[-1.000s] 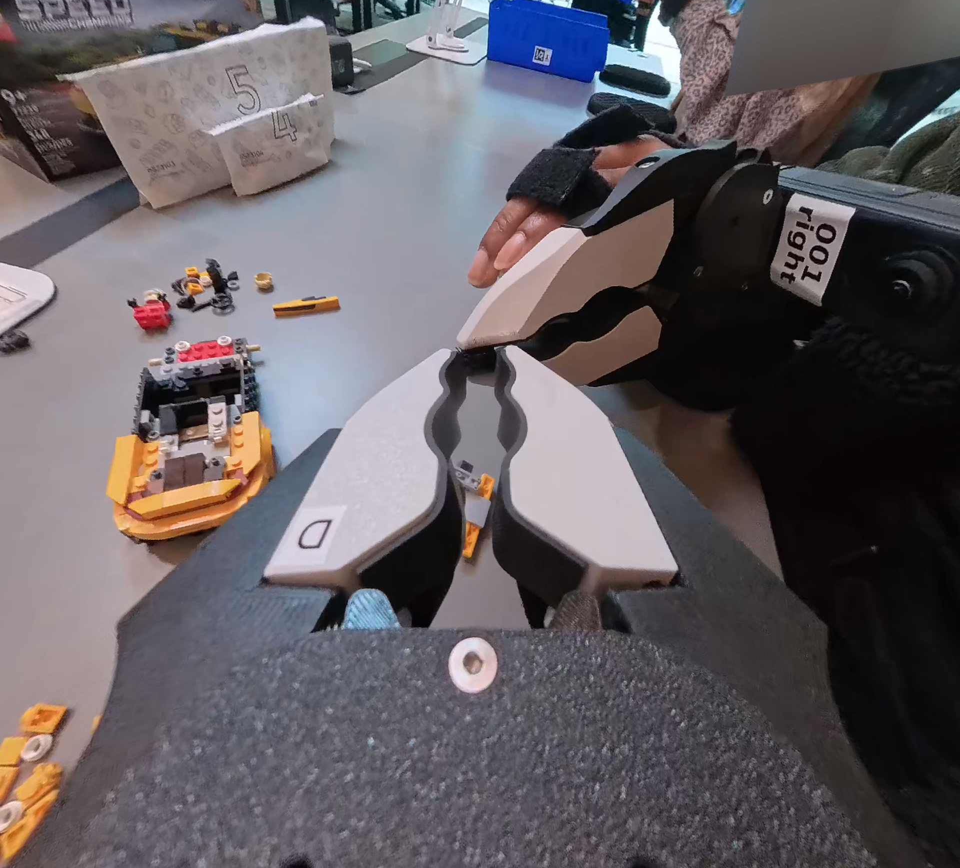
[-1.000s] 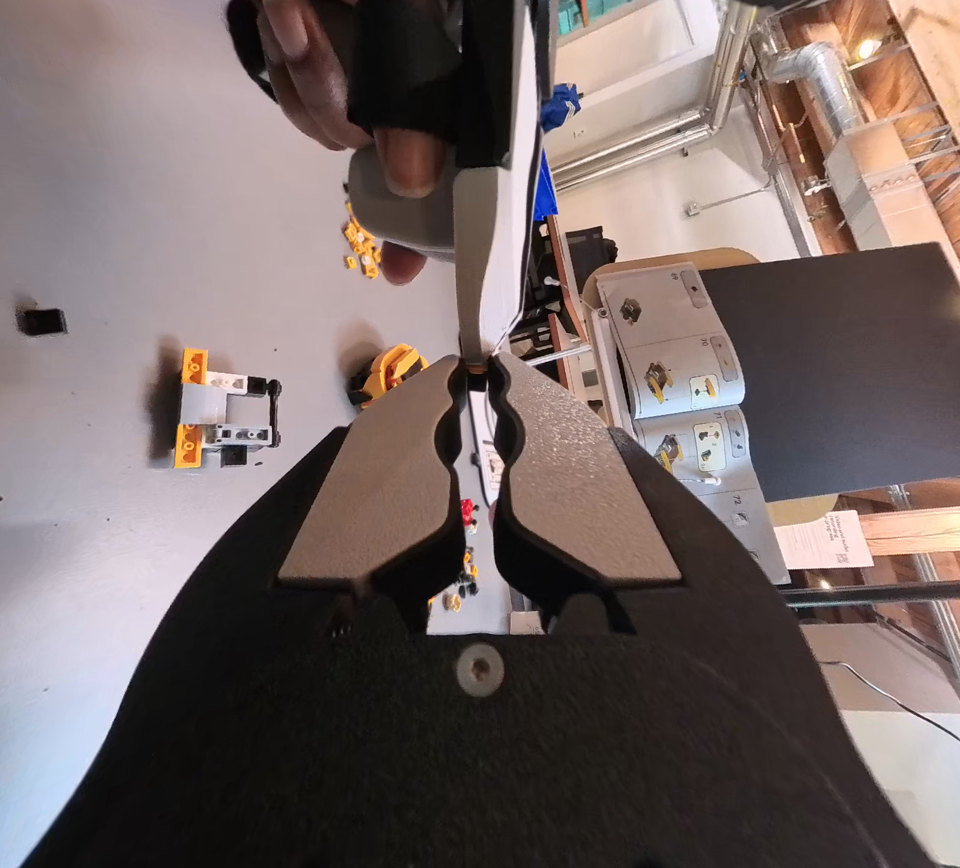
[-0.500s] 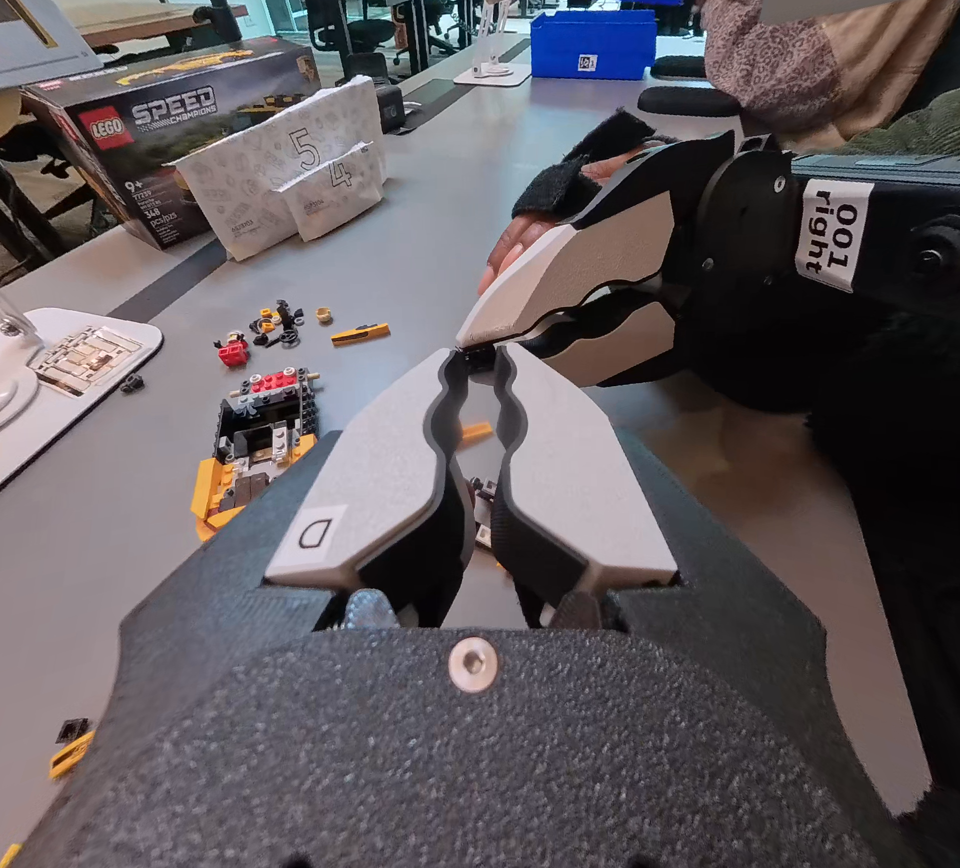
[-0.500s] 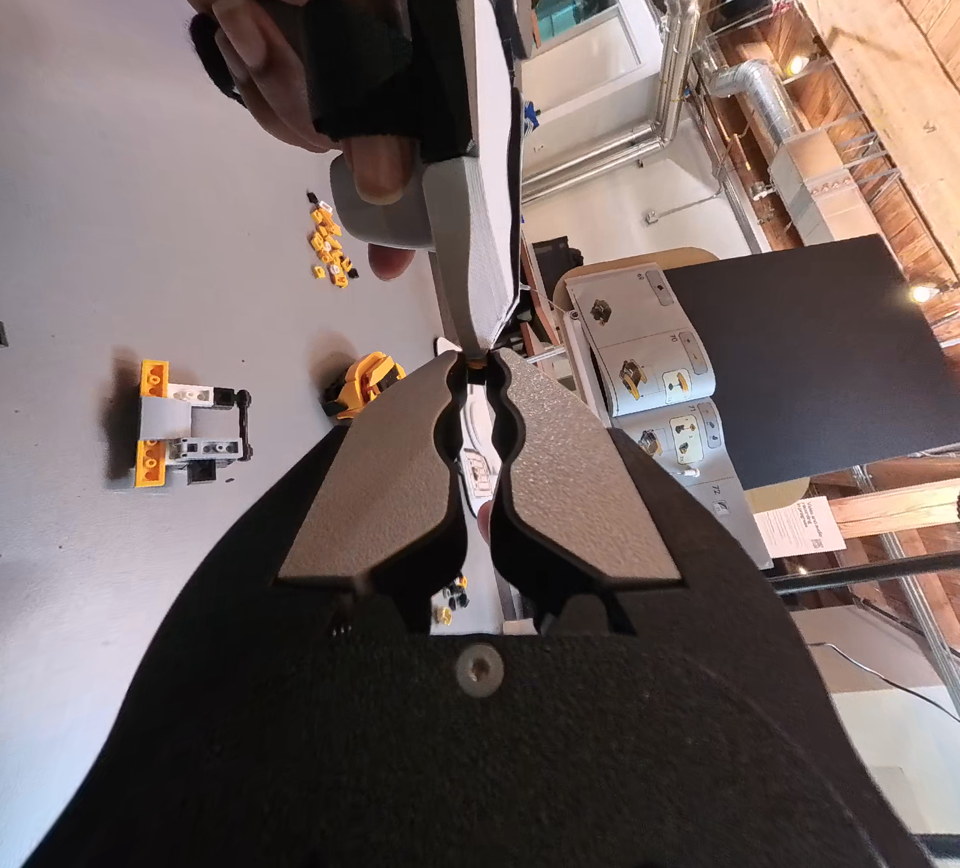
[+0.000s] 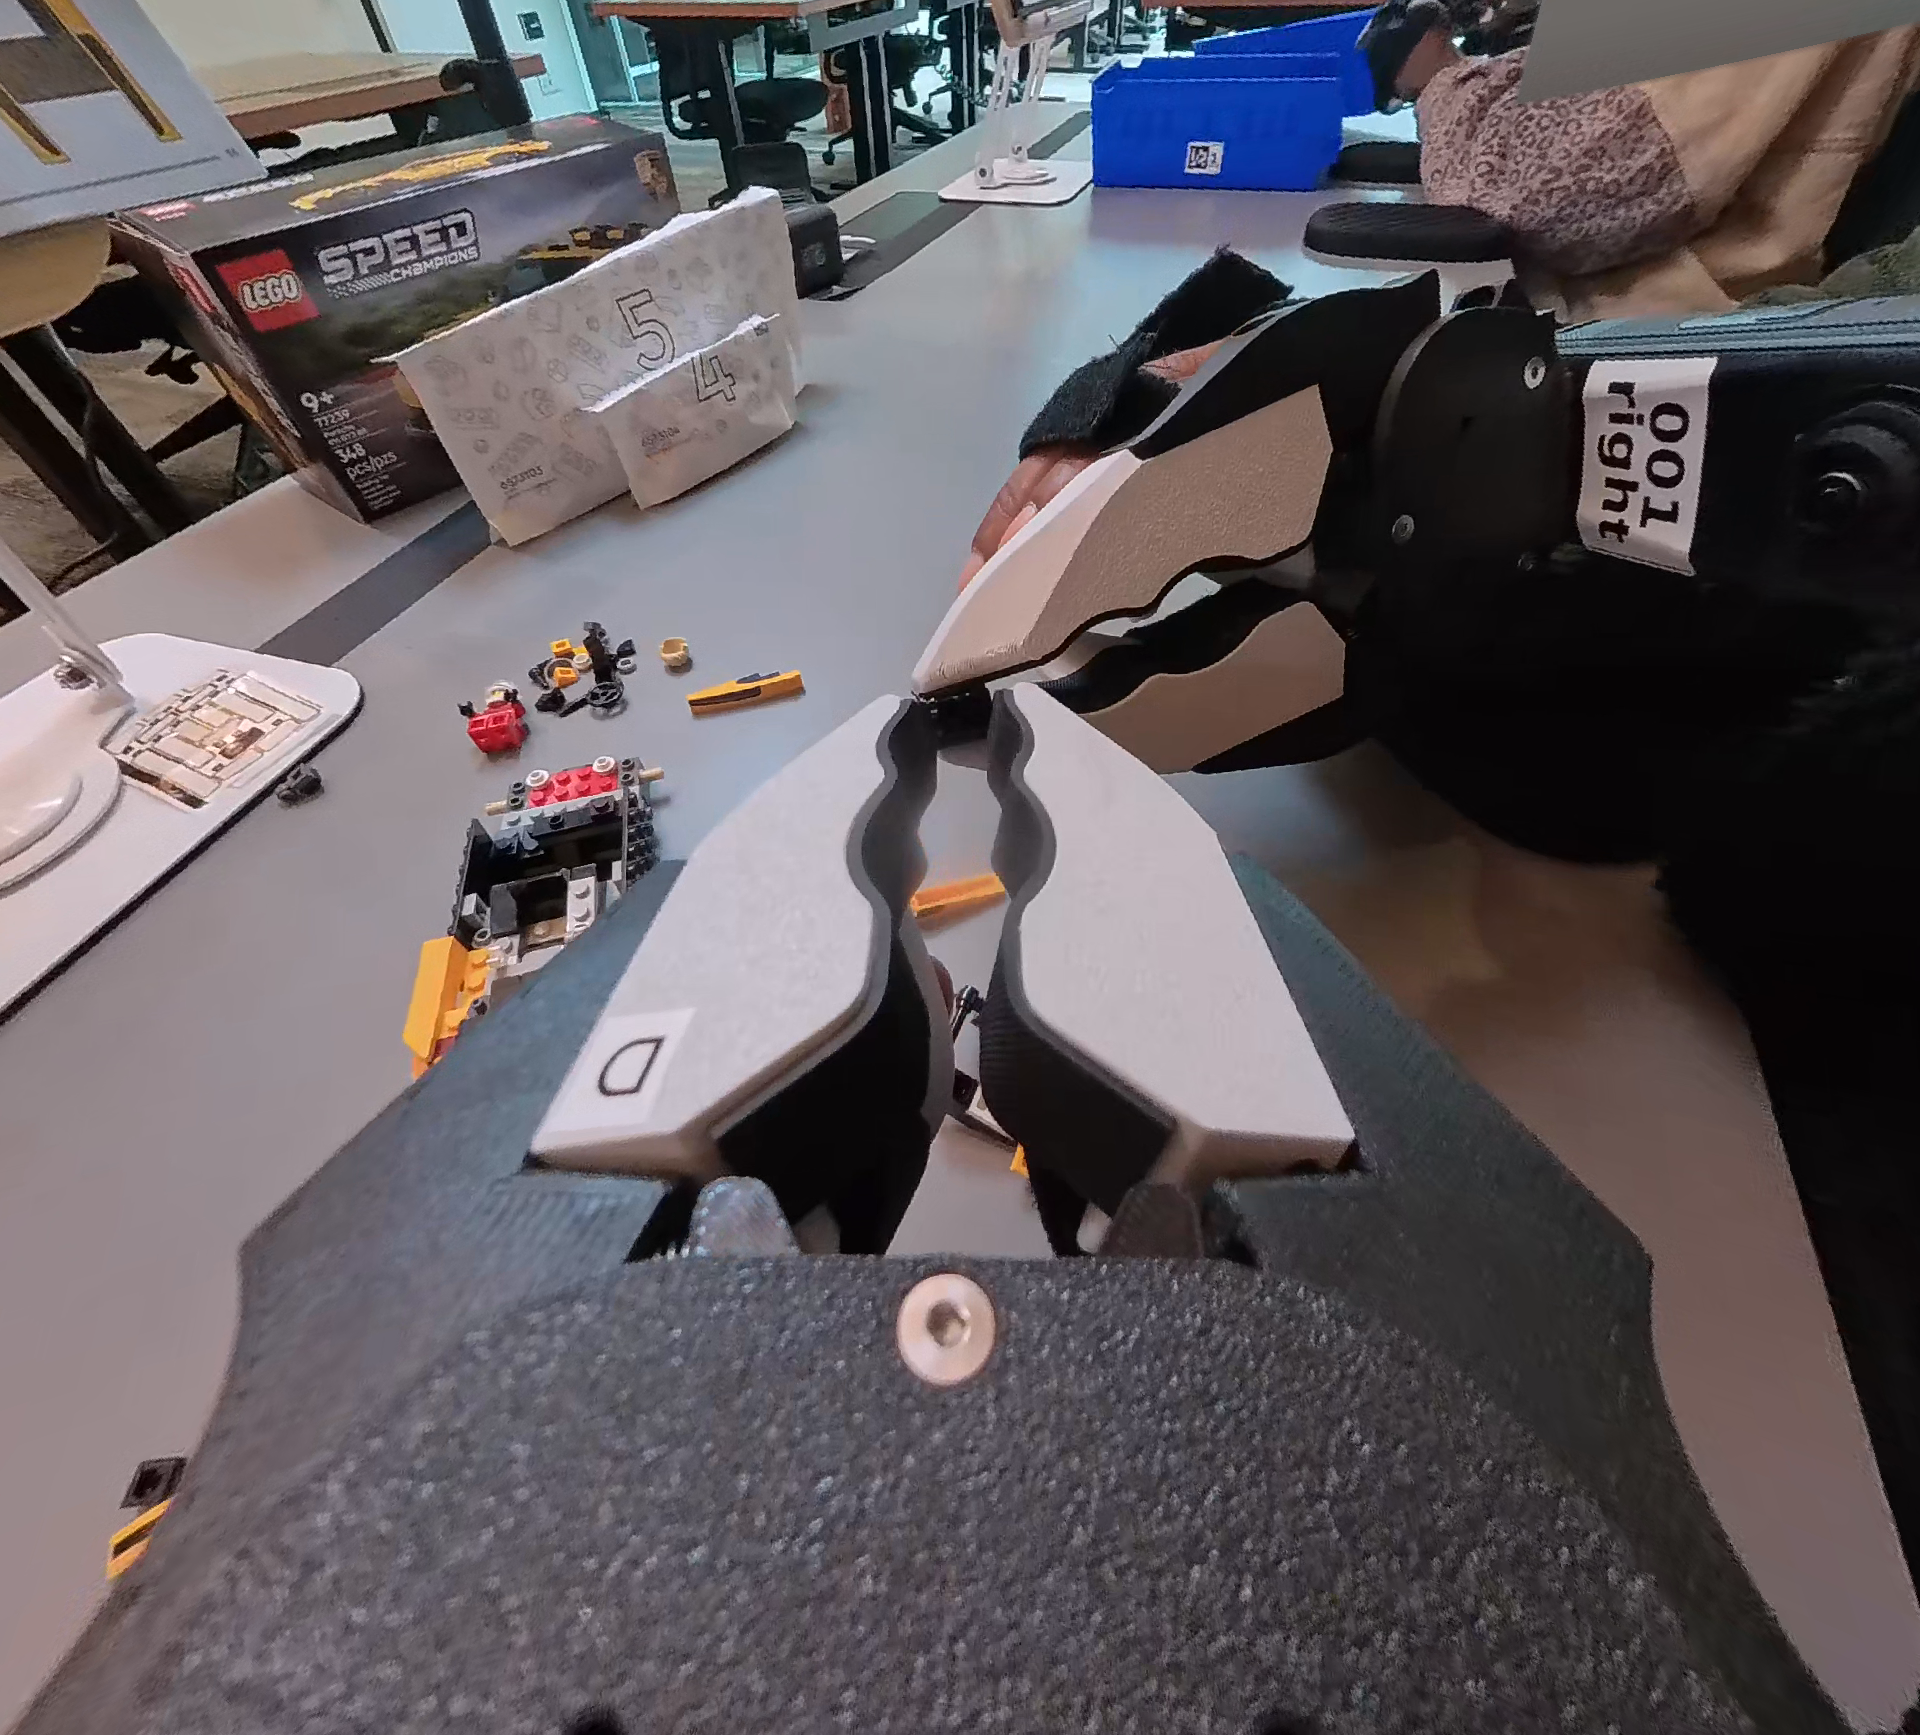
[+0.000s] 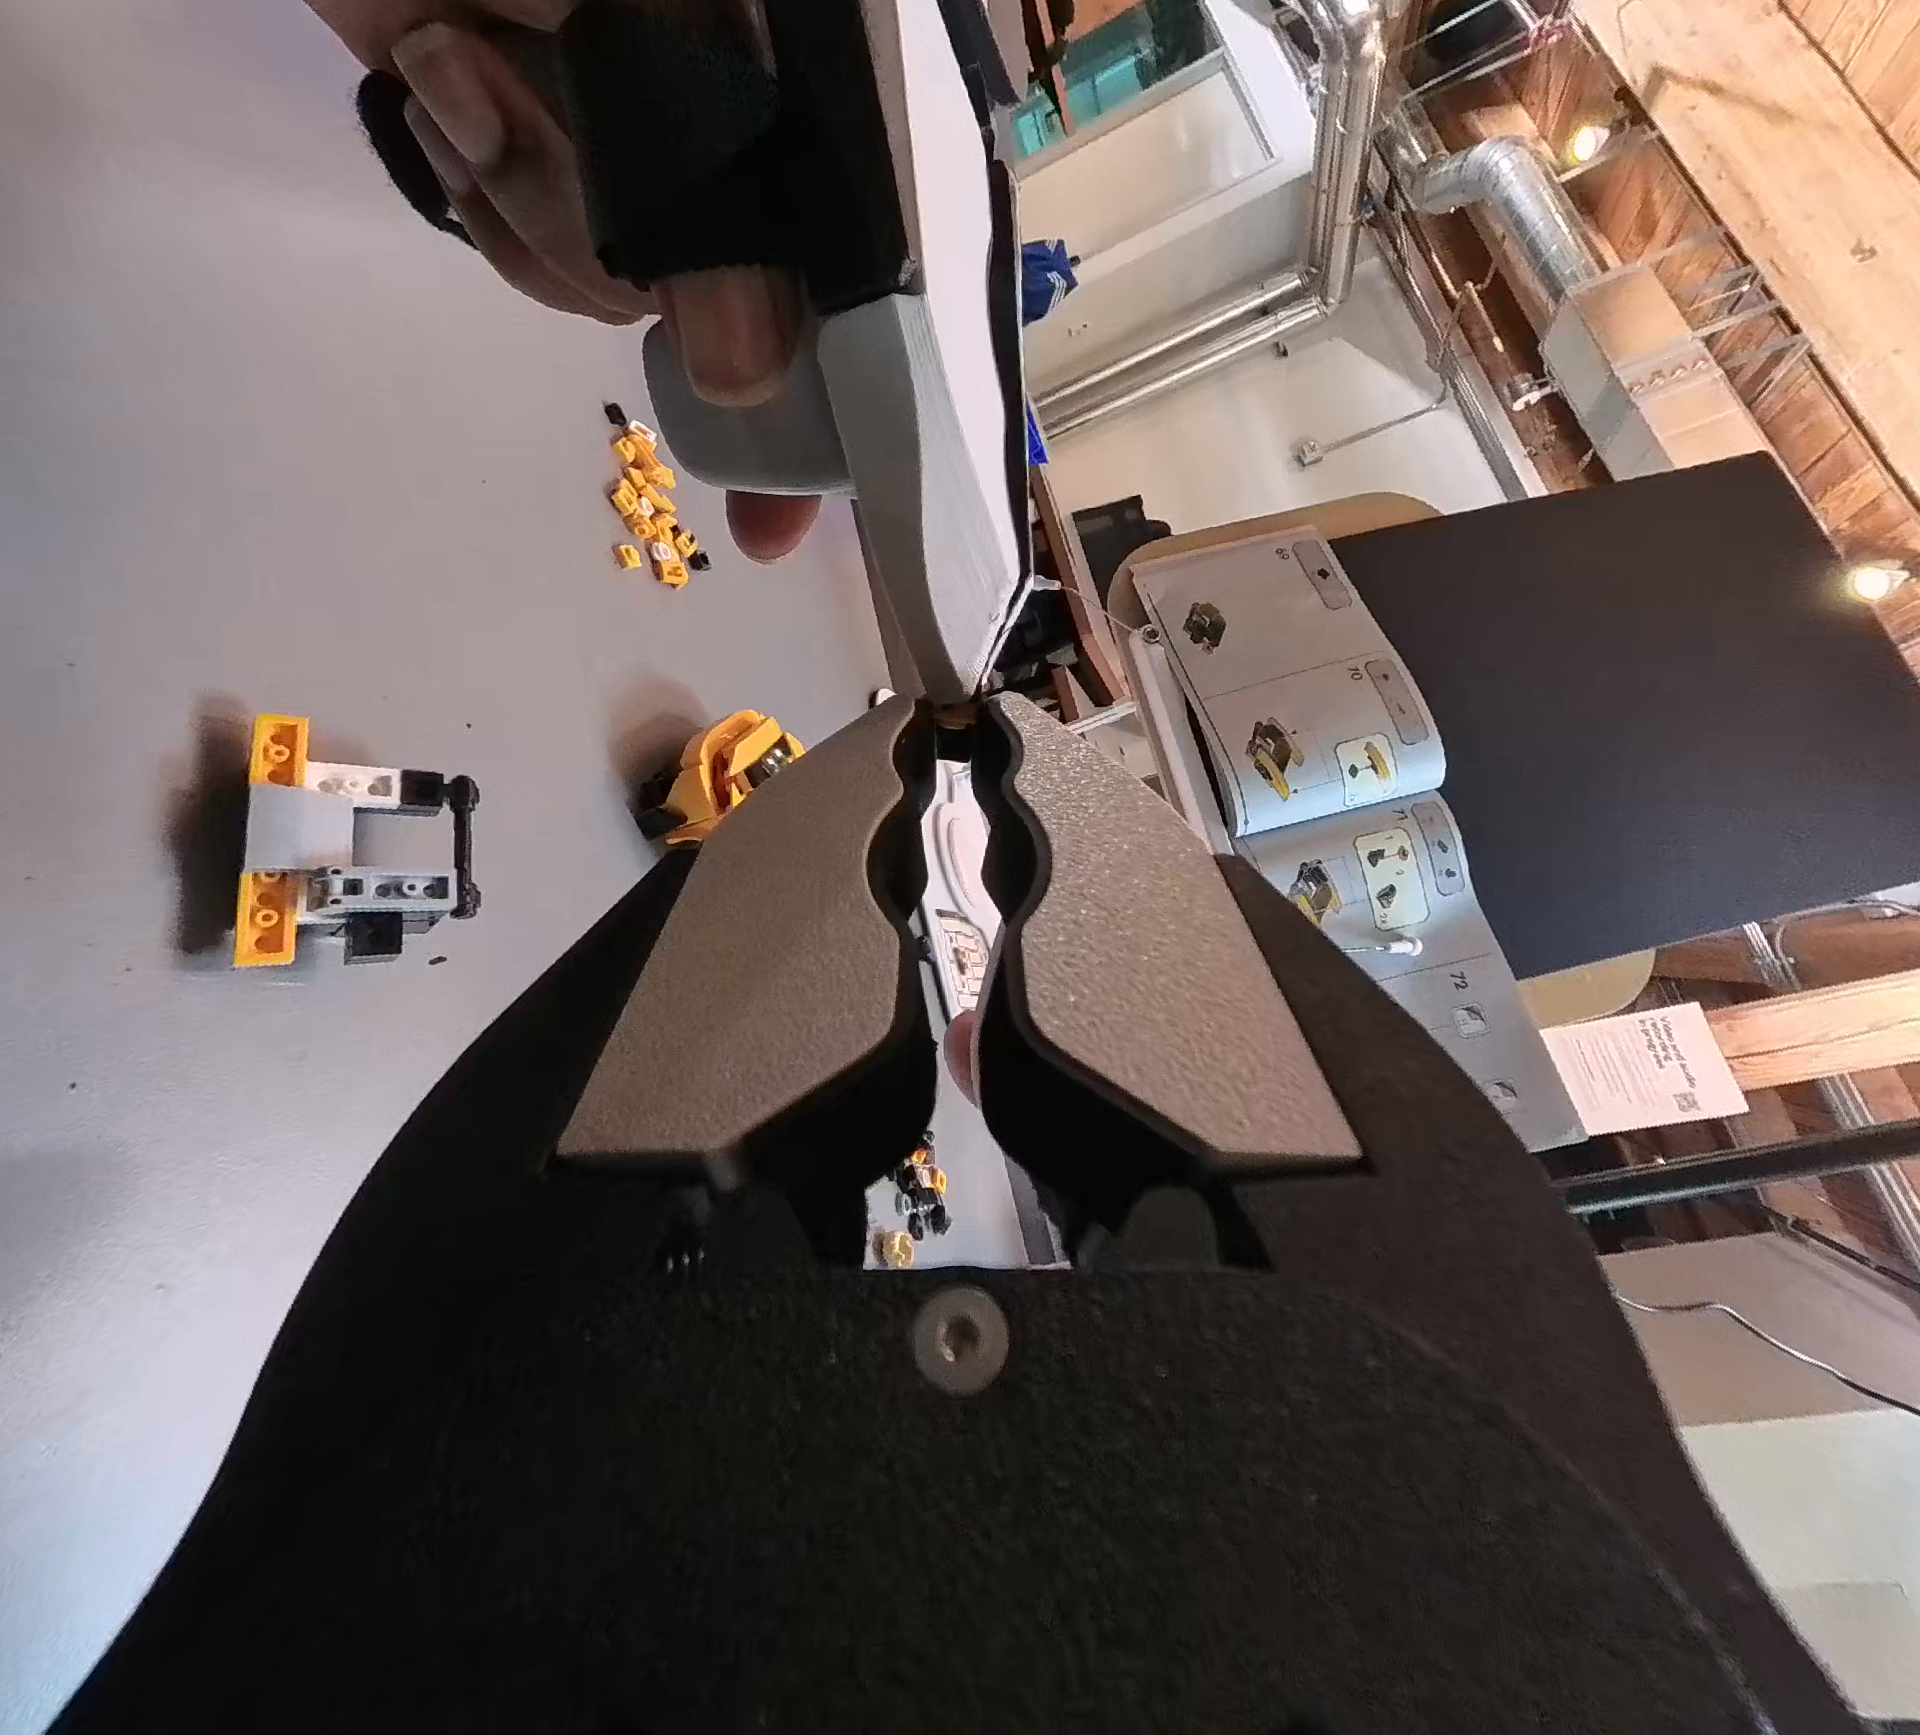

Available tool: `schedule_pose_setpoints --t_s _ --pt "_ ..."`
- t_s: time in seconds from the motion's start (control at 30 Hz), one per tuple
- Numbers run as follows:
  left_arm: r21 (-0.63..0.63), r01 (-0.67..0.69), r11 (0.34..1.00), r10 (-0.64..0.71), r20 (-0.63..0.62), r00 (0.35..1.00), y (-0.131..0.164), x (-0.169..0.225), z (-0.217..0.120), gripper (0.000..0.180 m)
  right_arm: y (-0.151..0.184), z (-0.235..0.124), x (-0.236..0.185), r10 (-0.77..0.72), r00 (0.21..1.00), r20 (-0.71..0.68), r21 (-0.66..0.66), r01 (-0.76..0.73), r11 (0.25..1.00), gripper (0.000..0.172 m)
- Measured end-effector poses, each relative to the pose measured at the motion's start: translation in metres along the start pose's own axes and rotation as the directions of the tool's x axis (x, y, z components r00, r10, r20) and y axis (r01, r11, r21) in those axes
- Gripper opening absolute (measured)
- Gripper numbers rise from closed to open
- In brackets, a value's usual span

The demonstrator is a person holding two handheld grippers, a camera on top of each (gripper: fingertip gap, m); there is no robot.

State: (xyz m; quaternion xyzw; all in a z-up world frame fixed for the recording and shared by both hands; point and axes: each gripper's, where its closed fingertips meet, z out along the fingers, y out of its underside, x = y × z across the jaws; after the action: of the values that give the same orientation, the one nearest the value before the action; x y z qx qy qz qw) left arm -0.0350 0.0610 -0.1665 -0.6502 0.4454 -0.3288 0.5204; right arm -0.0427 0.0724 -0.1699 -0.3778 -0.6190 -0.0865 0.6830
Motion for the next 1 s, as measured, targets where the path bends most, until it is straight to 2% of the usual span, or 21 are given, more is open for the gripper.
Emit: schedule_pose_setpoints --t_s 0.13,0.17,0.2,0.23,0.3,0.4,0.5,0.53,0.63,0.73,0.8,1.0 --pt "0.003 0.008 1.000 -0.008 0.001 1.000 0.000 -0.002 -0.001 0.012 0.002 0.000 0.002 0.005 1.000 -0.004 0.000 -0.005 1.000 0.007" --pt "0.013 0.012 1.000 -0.012 0.000 1.000 -0.001 -0.002 -0.004 0.007 0.005 0.001 0.002 0.001 1.000 -0.005 -0.020 -0.001 1.000 0.006" --pt "0.132 0.042 0.990 -0.047 0.034 0.998 -0.022 -0.006 -0.025 0.002 0.034 0.002 -0.002 0.007 1.000 0.020 -0.165 -0.003 0.986 0.007" --pt "0.197 0.065 0.978 -0.079 0.065 0.995 -0.036 -0.022 -0.046 0.001 0.053 0.000 -0.002 0.031 0.999 0.023 -0.193 -0.026 0.981 0.006" --pt "0.141 0.002 0.990 -0.020 0.125 0.992 -0.024 -0.031 -0.051 0.002 0.033 -0.003 0.007 0.063 0.998 -0.016 -0.106 -0.064 0.992 0.007" --pt "0.037 0.016 0.999 -0.018 0.053 0.998 -0.006 -0.017 -0.028 0.002 0.019 0.004 0.008 0.057 0.998 -0.013 -0.061 -0.058 0.996 0.007" --pt "0.018 0.123 0.992 -0.123 -0.015 0.992 0.003 -0.017 -0.021 0.000 0.017 -0.001 0.010 0.042 0.999 -0.032 -0.048 -0.043 0.998 0.007" --pt "0.010 0.147 0.989 -0.147 -0.026 0.989 0.005 -0.017 -0.017 0.015 0.015 -0.002 0.008 0.014 0.999 -0.032 -0.044 -0.015 0.999 0.007" --pt "-0.025 0.162 0.987 -0.163 -0.058 0.985 0.011 -0.007 -0.004 0.023 0.010 -0.001 0.003 -0.018 1.000 -0.025 -0.029 0.018 0.999 0.007" --pt "-0.016 0.160 0.987 -0.161 -0.085 0.983 0.006 0.001 0.001 0.020 0.001 -0.002 -0.004 -0.069 0.998 -0.005 0.012 0.069 0.998 0.007" --pt "-0.027 0.153 0.988 -0.155 -0.120 0.981 0.007 0.005 0.001 0.012 -0.002 -0.003 -0.008 -0.100 0.995 0.000 0.028 0.099 0.995 0.007" --pt "-0.054 0.143 0.988 -0.149 -0.146 0.978 0.010 0.009 0.000 0.011 -0.007 -0.005 -0.013 -0.097 0.995 0.024 0.069 0.095 0.993 0.007"
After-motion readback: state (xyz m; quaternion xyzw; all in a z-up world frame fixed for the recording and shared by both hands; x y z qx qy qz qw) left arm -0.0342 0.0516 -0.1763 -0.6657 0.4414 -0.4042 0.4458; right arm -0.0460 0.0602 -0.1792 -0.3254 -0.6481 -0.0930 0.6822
